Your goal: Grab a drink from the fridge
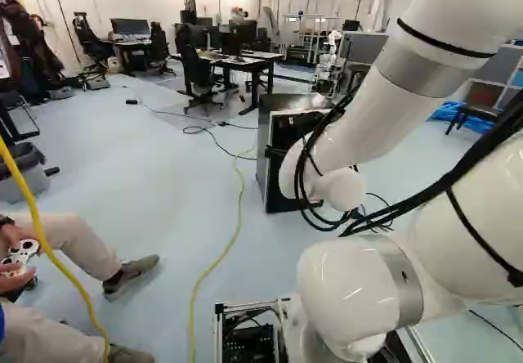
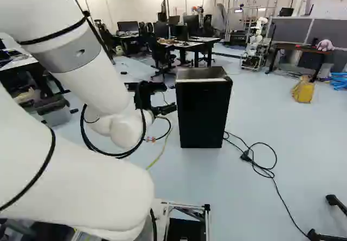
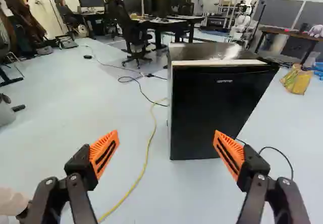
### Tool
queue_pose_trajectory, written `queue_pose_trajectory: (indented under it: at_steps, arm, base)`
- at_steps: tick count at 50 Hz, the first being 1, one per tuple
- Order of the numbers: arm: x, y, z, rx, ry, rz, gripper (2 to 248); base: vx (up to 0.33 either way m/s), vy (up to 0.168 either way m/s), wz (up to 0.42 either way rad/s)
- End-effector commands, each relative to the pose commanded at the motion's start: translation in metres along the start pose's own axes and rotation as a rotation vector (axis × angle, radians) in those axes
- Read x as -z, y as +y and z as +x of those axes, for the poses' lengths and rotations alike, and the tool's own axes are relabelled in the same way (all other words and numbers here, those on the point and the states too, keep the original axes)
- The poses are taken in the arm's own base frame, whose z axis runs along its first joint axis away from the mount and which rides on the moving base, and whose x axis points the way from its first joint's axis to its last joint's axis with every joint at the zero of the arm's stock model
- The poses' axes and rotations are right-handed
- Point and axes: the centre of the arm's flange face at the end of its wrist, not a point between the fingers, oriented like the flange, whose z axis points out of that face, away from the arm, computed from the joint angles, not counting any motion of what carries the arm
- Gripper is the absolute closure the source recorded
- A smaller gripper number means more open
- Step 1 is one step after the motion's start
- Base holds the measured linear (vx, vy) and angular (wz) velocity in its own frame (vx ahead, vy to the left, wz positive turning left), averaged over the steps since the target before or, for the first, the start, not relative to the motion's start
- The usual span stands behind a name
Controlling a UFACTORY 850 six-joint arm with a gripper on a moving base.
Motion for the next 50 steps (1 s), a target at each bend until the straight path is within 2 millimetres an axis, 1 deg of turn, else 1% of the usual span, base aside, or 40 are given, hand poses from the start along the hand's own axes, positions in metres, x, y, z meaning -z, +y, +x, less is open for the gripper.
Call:
queue_pose_trajectory:
  at_steps: [50]
  arm:
    - [0.0000,0.0000,0.0000,0.000,0.000,0.000,3]
  base:
    - [0.007,0.000,0.000]
